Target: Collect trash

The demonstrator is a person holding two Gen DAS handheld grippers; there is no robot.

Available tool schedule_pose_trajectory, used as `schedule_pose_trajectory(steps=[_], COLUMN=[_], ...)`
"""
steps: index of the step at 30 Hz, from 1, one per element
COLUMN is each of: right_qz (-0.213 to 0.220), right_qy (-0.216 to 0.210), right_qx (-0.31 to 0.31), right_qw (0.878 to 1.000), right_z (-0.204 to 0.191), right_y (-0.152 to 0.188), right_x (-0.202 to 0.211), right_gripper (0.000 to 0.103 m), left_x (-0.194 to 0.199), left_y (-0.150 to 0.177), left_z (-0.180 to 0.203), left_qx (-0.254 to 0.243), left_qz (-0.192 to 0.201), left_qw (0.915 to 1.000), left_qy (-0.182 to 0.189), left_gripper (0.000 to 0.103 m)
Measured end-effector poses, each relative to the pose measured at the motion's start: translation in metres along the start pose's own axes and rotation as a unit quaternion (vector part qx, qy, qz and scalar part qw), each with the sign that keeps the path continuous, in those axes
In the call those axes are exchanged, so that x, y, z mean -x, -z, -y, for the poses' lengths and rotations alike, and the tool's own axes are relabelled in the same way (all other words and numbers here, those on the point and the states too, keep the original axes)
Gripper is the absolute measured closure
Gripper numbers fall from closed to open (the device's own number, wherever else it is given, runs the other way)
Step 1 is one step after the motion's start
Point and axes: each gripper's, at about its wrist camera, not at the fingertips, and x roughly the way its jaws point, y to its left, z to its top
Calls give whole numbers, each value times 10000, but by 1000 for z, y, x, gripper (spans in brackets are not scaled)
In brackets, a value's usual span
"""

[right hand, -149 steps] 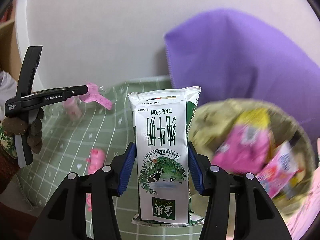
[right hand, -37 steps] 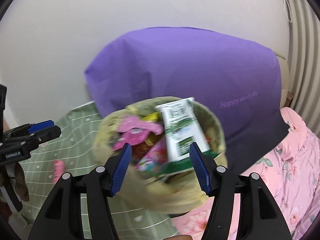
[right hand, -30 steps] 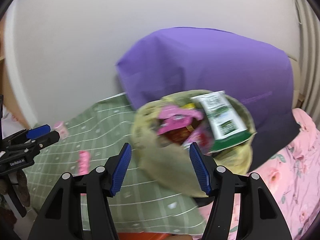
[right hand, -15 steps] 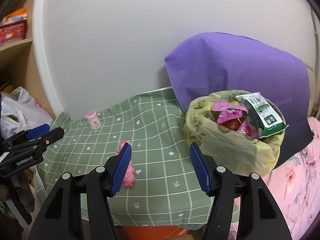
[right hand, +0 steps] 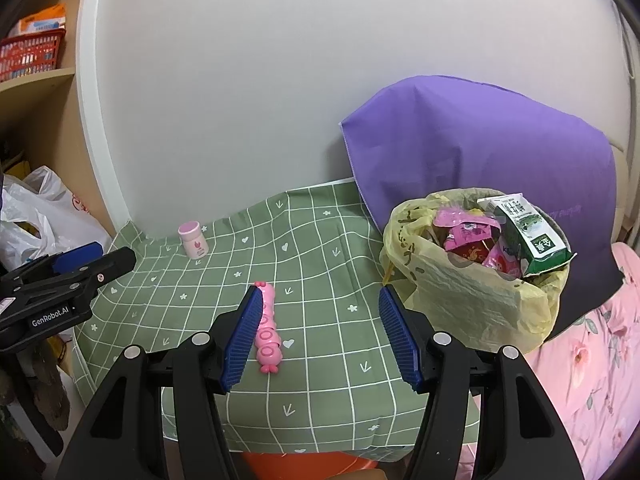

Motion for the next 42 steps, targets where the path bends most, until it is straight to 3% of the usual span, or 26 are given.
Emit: schedule_pose_trajectory(steps=[21, 42], right_qz=[150, 206], right_qy=[279, 329], right_qx=[-220, -293], right_qw=[9993, 9988], right_z=[18, 25], right_y=[6, 7], right_x=[21, 29], right_gripper=[46, 46], left_x=[6, 12], left_y=[3, 4], left_z=[26, 37], left_qx=[-210, -230], left_qz=[10, 19], left_qw=[9994, 9993], left_qy=[276, 307], left_gripper=[35, 35])
